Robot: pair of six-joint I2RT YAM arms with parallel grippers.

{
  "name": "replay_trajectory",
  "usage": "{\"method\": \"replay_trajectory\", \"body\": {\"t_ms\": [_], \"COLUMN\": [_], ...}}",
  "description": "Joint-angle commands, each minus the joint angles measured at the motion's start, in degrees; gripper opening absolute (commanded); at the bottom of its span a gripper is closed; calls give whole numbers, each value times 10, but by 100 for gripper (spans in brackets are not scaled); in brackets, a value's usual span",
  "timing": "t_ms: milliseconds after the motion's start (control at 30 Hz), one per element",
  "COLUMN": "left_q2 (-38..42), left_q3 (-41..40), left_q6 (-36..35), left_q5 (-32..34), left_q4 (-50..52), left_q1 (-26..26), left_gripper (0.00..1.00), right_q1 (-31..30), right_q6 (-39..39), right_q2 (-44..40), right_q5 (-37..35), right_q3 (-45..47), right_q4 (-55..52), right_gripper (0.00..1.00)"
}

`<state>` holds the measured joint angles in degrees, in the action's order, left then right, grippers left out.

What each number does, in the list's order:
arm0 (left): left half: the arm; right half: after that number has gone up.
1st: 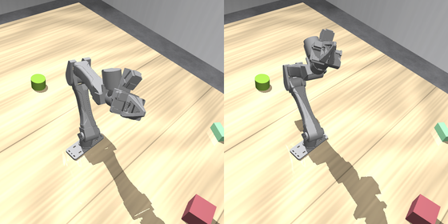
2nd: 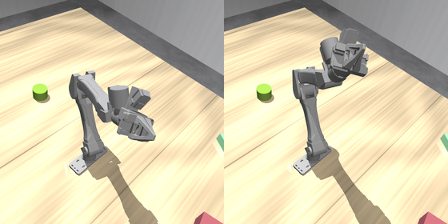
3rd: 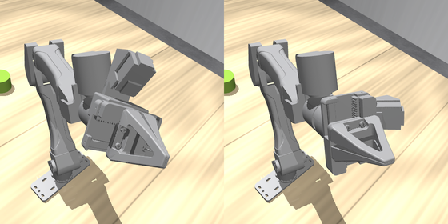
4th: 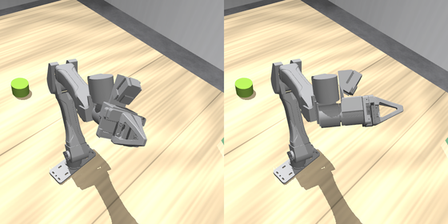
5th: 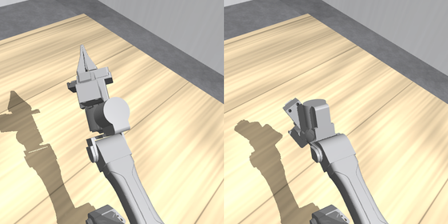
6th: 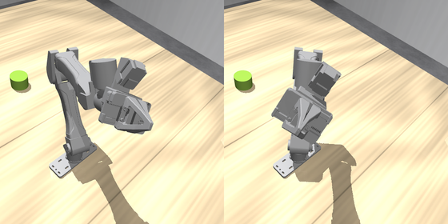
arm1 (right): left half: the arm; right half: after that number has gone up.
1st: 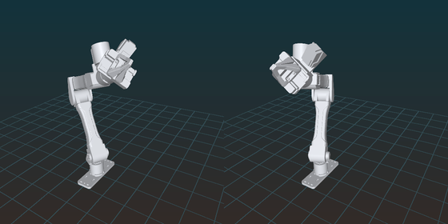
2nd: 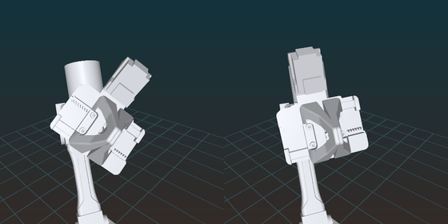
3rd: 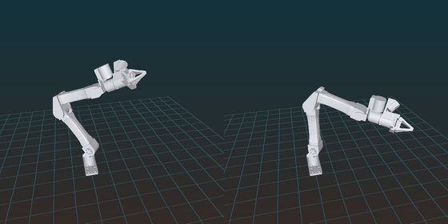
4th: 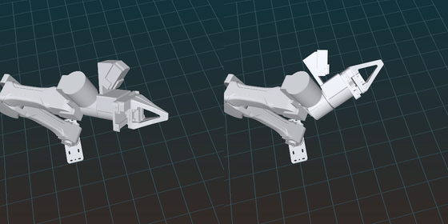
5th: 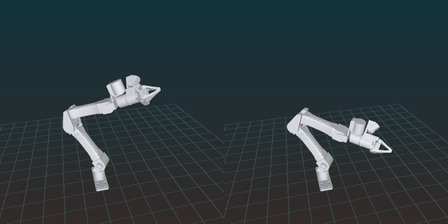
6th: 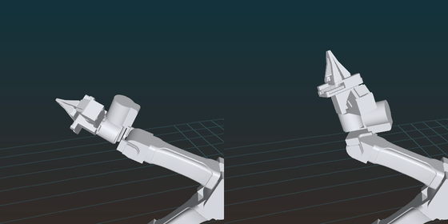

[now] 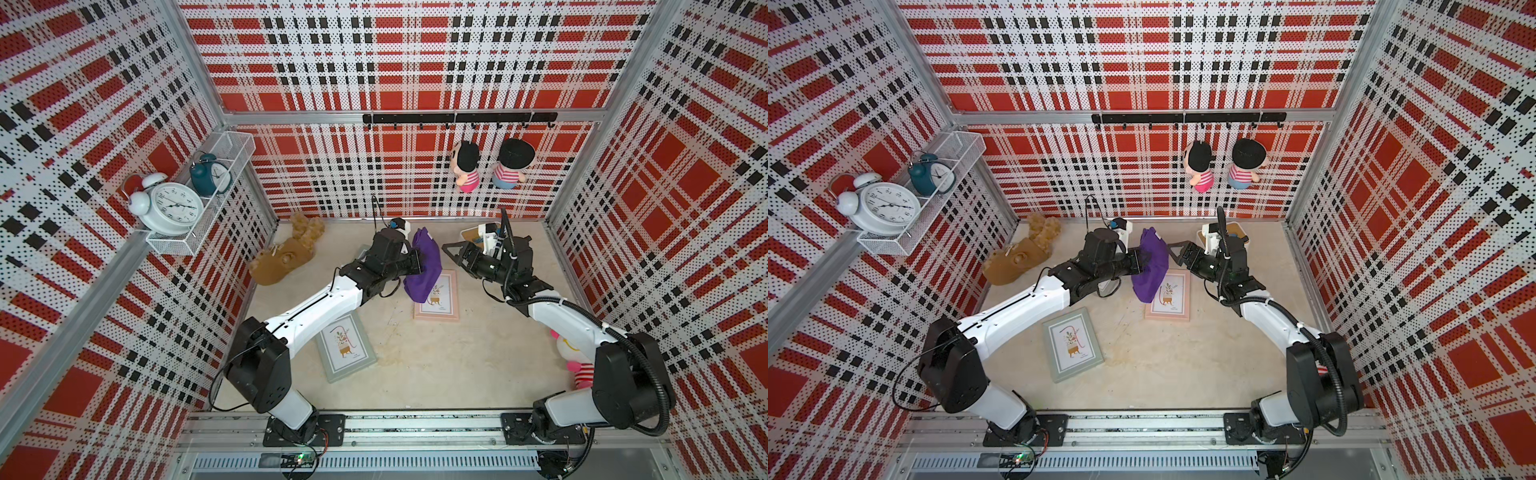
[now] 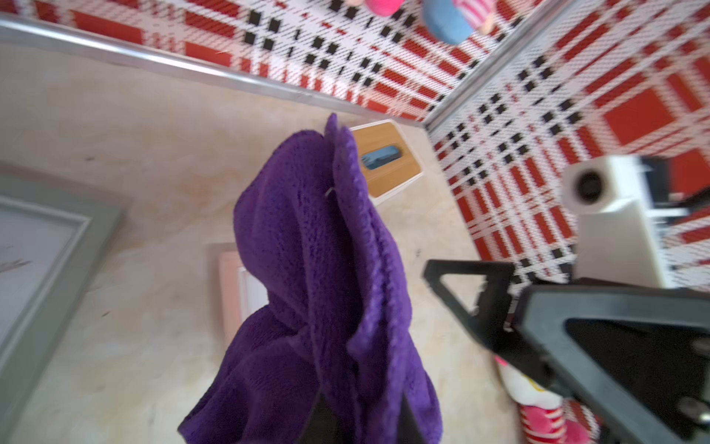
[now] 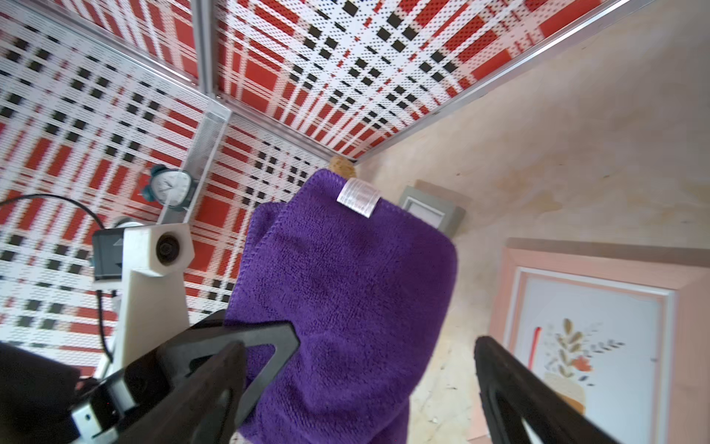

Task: Wipe the picture frame with a cloth
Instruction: Adjust the cleaning item.

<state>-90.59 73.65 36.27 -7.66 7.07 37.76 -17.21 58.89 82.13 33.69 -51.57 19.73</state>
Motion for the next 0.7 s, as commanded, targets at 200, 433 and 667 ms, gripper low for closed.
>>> {"method": "replay_trajectory", "body": {"t_ms": [200, 433, 667], "left_q2": [-19, -33, -27], "left_q3": [14, 16, 2], "left_q6": [75, 78, 69], "left_q5": [-82, -97, -103], "left_q4": [-145, -146, -139], "left_q1": [14, 16, 16], "left_gripper": [0, 0, 1], "right_q1": [4, 4, 5], "right_q6": [226, 296, 287], "right_q2": [40, 74, 72], "right_q5": [59, 88, 76], "right_q3": [-11, -3, 4], "right_q4": [186, 302, 320], "right_gripper": [94, 71, 30]}}
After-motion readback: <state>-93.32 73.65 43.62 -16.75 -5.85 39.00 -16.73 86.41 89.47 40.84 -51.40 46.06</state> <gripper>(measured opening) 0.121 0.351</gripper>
